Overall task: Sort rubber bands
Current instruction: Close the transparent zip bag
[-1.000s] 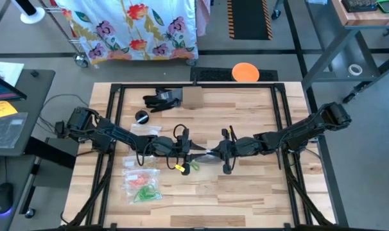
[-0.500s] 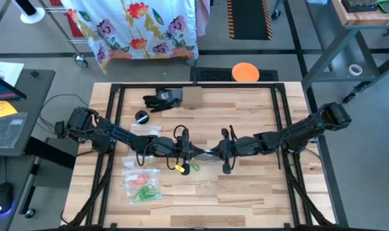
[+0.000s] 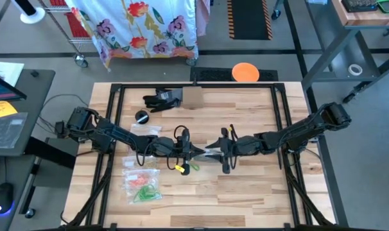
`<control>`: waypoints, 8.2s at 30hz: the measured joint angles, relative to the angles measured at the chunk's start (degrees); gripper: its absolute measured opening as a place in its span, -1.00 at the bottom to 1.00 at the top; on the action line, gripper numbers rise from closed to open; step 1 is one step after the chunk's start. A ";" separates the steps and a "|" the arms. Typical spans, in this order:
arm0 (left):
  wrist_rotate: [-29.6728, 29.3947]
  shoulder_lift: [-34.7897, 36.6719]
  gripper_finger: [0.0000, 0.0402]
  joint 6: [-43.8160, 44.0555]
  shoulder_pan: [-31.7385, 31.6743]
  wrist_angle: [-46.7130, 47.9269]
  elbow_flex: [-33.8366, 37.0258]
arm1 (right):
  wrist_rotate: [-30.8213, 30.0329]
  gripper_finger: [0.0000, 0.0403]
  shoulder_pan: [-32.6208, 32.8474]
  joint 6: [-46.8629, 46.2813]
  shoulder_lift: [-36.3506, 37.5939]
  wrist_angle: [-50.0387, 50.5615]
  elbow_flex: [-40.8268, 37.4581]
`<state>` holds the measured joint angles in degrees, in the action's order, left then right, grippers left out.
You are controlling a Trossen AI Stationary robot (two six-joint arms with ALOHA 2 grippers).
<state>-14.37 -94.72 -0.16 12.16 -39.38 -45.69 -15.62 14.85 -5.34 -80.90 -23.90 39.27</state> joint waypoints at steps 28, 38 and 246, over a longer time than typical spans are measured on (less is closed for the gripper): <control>0.05 0.00 -1.00 0.42 0.00 2.40 0.00 | -2.36 -0.57 0.00 1.41 0.02 -0.13 0.00; -2.10 0.00 -1.00 0.87 -0.22 2.40 0.00 | -2.34 -0.82 0.15 1.33 0.02 -0.06 0.00; -7.64 -4.04 -1.00 -3.59 3.97 7.25 -8.98 | -2.99 -0.91 2.36 0.86 3.62 16.24 0.55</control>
<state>-22.01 -98.76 -3.75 16.14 -32.13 -54.68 -18.61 17.21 -4.48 -77.28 -7.66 39.81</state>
